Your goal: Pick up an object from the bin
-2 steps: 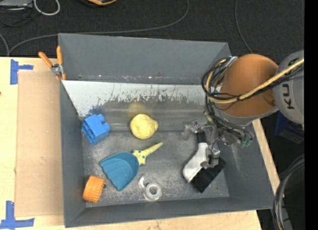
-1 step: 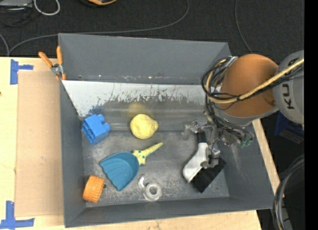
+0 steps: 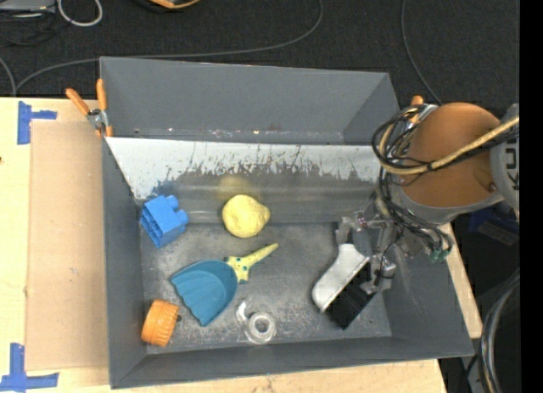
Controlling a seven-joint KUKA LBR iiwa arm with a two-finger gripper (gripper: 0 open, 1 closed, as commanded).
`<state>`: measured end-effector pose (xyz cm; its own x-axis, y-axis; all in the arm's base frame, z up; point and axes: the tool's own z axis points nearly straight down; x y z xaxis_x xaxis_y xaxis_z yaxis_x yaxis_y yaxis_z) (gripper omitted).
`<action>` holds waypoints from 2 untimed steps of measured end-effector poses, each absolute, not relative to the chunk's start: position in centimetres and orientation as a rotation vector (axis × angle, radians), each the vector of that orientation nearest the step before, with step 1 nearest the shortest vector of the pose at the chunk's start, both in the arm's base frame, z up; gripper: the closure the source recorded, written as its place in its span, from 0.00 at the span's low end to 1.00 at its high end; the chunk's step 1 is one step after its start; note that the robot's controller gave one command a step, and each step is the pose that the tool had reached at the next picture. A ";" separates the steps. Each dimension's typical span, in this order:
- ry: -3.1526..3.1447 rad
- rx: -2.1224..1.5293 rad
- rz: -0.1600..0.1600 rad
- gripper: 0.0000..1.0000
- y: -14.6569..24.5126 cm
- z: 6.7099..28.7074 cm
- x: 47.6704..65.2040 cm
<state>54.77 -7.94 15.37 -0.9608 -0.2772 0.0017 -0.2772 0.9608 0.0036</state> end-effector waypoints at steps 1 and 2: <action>-3.111 0.402 -0.008 0.00 -10.5 8.9 53.2; -3.125 0.363 -0.003 1.00 -7.5 6.9 52.3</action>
Offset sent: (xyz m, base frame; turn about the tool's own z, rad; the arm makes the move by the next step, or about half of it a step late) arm -0.0249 0.0026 -0.0837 0.0538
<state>52.29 -7.49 6.93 -0.9733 -0.2293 -0.0049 -0.2294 0.9733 0.0014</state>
